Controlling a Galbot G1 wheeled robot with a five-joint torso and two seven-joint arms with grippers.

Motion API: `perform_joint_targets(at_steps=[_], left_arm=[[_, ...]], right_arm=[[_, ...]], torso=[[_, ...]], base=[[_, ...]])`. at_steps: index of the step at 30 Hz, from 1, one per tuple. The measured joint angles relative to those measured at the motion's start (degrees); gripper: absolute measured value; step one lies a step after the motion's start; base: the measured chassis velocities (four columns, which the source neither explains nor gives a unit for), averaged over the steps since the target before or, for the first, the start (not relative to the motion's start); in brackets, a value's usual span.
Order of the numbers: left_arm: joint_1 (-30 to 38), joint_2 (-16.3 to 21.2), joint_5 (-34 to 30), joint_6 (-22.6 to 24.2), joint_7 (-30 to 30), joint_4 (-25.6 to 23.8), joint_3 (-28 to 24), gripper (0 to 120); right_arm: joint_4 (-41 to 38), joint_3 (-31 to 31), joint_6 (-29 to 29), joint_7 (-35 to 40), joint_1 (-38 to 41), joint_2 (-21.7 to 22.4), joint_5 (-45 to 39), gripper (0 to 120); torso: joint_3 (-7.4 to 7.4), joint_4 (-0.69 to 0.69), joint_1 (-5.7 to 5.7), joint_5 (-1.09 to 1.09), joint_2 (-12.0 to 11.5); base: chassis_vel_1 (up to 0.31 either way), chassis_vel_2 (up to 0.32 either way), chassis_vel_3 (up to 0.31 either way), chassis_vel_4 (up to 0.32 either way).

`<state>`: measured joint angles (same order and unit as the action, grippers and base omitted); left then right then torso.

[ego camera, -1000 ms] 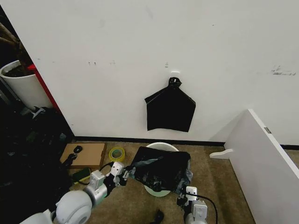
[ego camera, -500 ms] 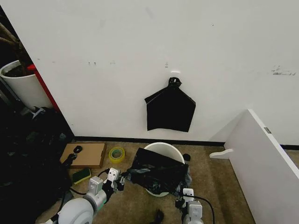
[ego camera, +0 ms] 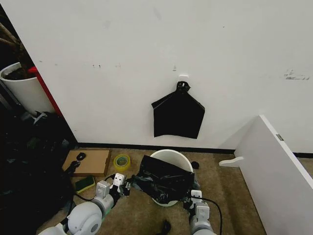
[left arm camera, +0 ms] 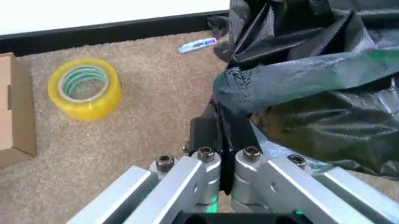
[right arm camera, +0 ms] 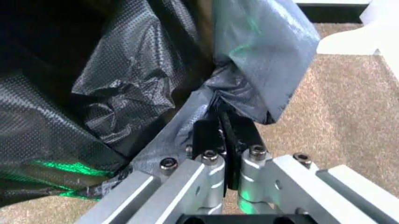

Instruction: Place the garbage bag over the trash bin.

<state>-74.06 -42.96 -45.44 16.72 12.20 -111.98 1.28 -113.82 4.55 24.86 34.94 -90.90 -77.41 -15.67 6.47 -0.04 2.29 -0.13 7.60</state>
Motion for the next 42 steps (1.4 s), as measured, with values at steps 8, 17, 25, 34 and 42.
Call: perform_joint_targets(at_steps=[8, 17, 25, 34, 42], left_arm=[[-0.51, 1.77, -1.73, 1.29, 0.51, -2.75, 0.24, 0], [-1.42, 3.29, -2.27, 3.65, 1.24, -4.61, -0.4, 0], [-1.46, 4.15, -3.45, 5.71, 2.4, -4.75, 0.44, 0], [0.63, 1.83, -3.44, 6.2, 3.75, -2.06, 0.01, 0], [1.52, -0.47, -3.89, 4.5, 5.18, -1.09, -0.11, 0]], right_arm=[[-0.7, -0.65, 2.01, 0.01, -0.63, 2.78, -0.54, 0], [-3.22, 0.18, 6.29, 0.64, -0.1, 7.43, -6.76, 0], [-3.18, -0.77, 9.84, 0.83, 2.32, 10.46, -10.91, 0], [1.58, -2.12, 9.82, 0.51, 6.93, 10.58, -11.16, 0], [2.87, -2.47, 8.94, 0.6, 8.0, 10.04, -10.77, 0]], torso=[[0.0, -0.07, 0.0, 0.28, 0.0], [0.0, -0.07, 0.0, 0.15, 0.0], [0.0, -0.06, 0.0, 0.11, 0.0], [0.0, -0.05, 0.0, 0.11, 0.0], [0.0, -0.05, 0.0, 0.11, 0.0]], base=[[0.0, 0.0, 0.0, 0.0], [0.0, 0.0, 0.0, 0.0], [0.0, 0.0, 0.0, 0.0], [0.0, 0.0, 0.0, 0.0], [0.0, 0.0, 0.0, 0.0]])
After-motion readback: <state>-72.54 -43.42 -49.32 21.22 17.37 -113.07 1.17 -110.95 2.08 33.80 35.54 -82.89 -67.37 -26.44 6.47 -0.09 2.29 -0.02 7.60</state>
